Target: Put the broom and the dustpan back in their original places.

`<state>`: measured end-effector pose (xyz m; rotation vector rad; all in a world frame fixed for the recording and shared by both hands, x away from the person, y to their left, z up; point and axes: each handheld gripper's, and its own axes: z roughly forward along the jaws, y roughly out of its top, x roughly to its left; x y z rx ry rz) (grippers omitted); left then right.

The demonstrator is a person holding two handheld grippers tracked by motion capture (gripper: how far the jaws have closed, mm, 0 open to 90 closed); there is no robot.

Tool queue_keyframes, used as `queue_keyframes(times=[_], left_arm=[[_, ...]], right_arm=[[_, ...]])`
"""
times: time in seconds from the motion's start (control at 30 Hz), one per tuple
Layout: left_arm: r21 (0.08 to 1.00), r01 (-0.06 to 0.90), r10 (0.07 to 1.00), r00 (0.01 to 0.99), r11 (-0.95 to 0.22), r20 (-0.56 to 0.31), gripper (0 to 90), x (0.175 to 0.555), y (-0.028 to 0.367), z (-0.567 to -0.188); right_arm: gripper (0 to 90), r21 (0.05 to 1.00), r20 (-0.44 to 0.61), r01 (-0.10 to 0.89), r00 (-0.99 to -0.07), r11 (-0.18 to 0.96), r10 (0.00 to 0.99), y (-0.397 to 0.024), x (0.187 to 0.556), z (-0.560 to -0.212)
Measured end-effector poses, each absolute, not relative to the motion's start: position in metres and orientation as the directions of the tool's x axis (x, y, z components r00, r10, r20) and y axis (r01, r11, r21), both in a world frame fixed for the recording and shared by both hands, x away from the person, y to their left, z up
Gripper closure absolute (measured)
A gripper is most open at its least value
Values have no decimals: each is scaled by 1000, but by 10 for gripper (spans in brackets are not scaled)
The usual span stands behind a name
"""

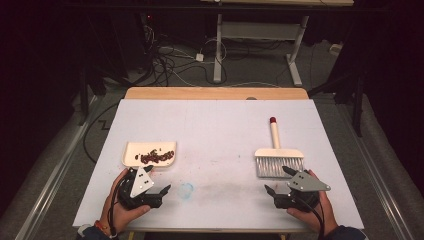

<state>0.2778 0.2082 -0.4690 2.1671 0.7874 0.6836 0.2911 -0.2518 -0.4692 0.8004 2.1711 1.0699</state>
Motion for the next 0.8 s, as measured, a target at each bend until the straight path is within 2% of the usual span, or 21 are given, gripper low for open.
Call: queue_keyframes(times=[0.8], left_arm=[[756,320,694,680,-571,237,175,273,206,-469]], right_arm=[[169,832,-264,220,-650,509,713,-247,286,-465]])
